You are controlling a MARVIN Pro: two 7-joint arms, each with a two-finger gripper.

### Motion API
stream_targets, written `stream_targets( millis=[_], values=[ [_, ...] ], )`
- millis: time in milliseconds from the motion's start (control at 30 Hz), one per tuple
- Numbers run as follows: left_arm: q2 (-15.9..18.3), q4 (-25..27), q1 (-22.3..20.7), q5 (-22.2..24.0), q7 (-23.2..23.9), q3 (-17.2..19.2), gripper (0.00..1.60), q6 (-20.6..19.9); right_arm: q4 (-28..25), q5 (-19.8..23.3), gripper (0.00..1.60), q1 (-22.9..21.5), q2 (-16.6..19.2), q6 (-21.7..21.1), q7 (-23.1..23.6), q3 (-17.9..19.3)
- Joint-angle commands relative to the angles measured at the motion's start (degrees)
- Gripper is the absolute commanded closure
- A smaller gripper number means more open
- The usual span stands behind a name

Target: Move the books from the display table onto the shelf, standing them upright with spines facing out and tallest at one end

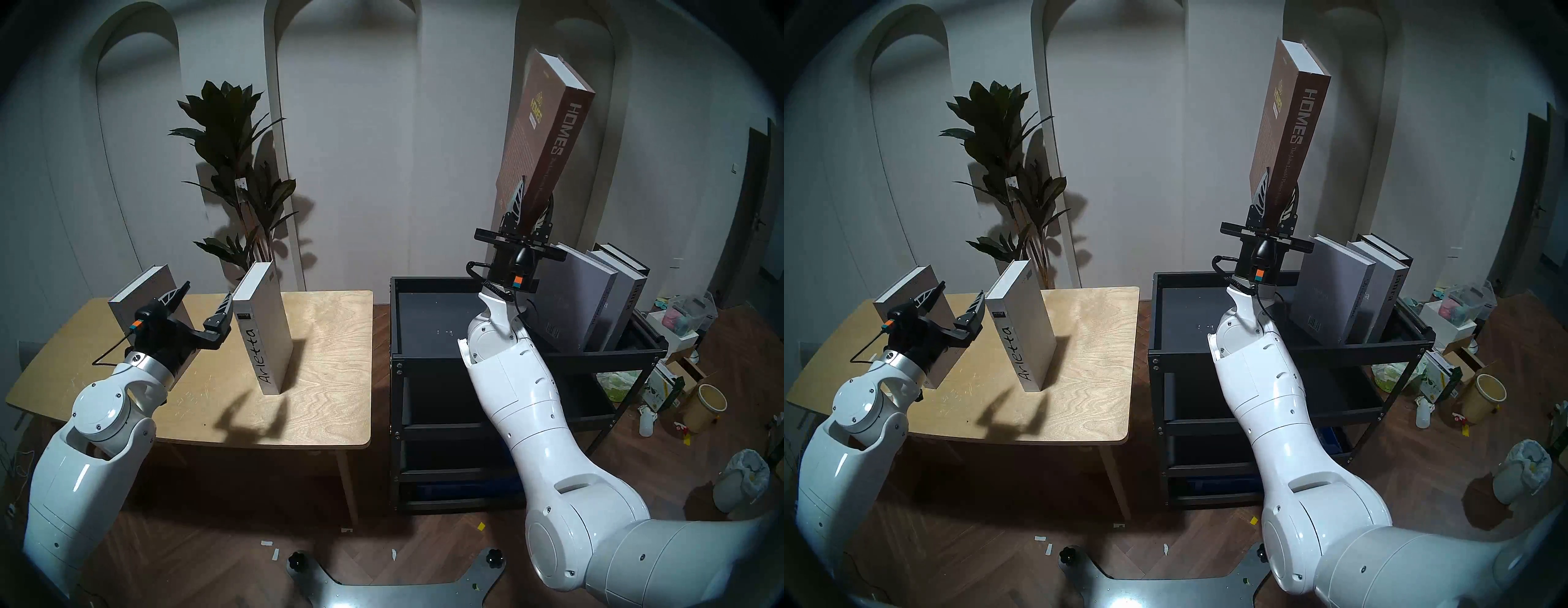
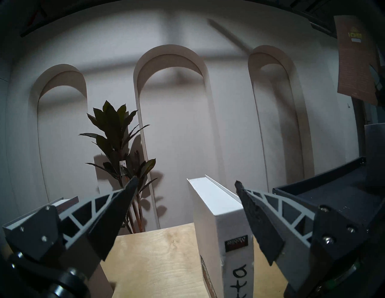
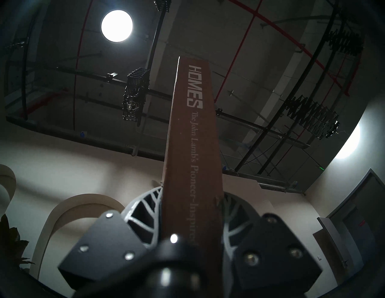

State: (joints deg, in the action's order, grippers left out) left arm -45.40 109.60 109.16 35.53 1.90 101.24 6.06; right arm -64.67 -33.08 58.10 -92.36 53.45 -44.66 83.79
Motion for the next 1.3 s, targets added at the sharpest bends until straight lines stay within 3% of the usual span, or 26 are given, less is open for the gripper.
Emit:
stream_targets(
  millis=[0,933,1267],
  values=[
    [1.5,1.1,2.5,-1.4,2.7,0.4,0.00,1.4,0.4,1.9,1.60,-1.0,-0.3,-4.1,2.4,-0.3],
    [3.2,0.5,10.2,-5.9,11.2,1.5,0.00,6.3,0.6,12.8,1.60,-2.9,-0.3,-21.9,14.4,0.7],
    [3.4,-0.6,12.2,-6.8,13.8,2.6,0.00,8.9,-3.4,18.1,1.60,-2.5,-0.6,-26.8,20.3,1.0]
  ],
)
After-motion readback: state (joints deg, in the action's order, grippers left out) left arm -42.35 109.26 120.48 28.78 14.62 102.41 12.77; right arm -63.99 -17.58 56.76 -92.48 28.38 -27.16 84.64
